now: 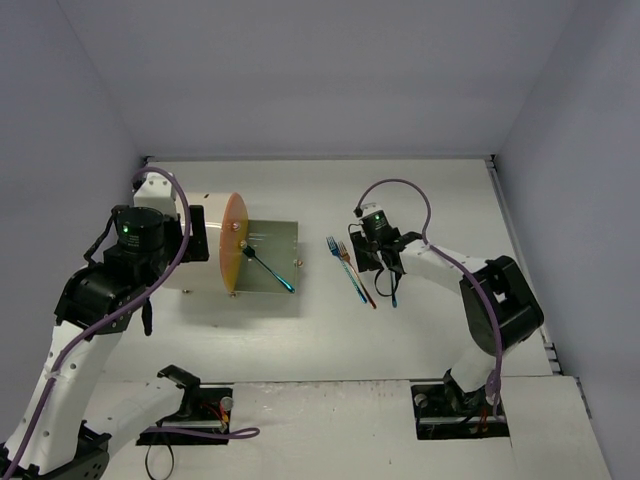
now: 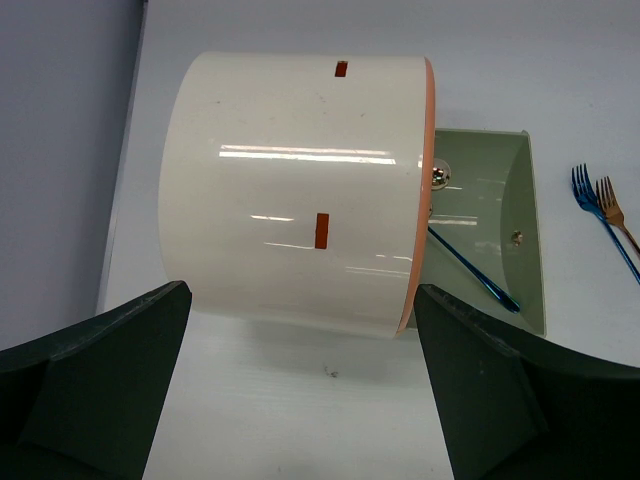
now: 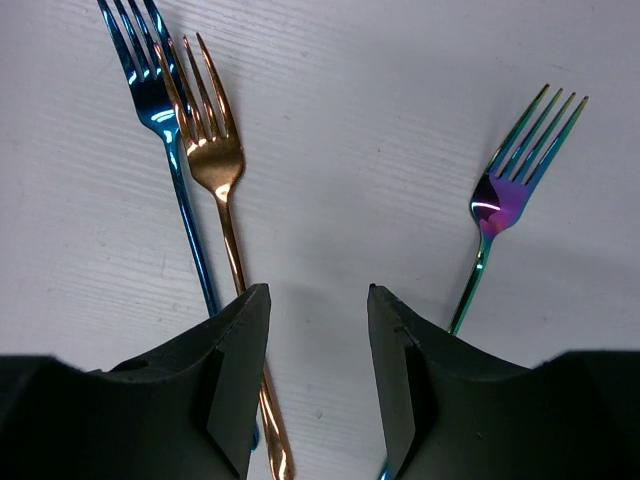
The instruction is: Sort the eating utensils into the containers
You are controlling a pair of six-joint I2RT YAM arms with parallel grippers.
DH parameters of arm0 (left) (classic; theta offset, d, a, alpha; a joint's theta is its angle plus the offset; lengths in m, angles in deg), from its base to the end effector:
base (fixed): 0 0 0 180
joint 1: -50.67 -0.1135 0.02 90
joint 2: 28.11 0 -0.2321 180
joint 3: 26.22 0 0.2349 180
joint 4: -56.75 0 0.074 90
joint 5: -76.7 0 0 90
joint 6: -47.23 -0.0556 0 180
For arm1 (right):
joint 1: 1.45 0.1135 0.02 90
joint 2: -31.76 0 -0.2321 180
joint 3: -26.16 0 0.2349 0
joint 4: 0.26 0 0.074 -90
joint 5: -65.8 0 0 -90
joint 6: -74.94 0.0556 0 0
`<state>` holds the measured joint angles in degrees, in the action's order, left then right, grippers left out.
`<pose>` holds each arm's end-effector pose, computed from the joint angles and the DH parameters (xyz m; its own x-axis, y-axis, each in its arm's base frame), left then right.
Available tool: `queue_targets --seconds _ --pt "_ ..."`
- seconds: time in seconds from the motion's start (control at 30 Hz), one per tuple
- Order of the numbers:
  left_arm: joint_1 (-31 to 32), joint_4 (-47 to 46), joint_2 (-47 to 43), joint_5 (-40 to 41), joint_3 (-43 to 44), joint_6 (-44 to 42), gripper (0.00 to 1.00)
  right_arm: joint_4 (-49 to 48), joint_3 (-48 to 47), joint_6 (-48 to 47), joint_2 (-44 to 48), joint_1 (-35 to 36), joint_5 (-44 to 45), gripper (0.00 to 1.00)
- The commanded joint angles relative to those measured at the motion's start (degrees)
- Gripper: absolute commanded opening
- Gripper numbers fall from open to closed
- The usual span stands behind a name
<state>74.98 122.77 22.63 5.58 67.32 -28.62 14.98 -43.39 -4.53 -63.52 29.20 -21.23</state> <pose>0.1549 -0.0502 0.4029 -0.3774 -0.0833 -0.9223 0.0271 0.9945 -0.1010 0.3032 0.1763 0.1577 -0.6415 -0.1680 -0.7485 -0.3644 0.9254 0.1046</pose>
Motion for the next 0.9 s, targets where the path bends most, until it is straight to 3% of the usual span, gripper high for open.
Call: queue_targets --seconds 0.0,0.37,0.87 --pt "-0.23 -1.65 -0.2 -0.47 0.04 -0.05 0.93 -2.32 -0.87 0.62 -0.21 -0.54 -2.26 0.41" --pt "-0.23 -1.69 0.37 -1.3 -0.69 0.09 0.93 -2.46 -3.63 -1.61 -3.4 -0.14 -6.93 0.37" --pt "-0.21 -1.83 1.76 -1.36 -0.52 -0.41 0.93 -2.38 -4.06 -2.44 -7.51 0.73 -4.48 0.33"
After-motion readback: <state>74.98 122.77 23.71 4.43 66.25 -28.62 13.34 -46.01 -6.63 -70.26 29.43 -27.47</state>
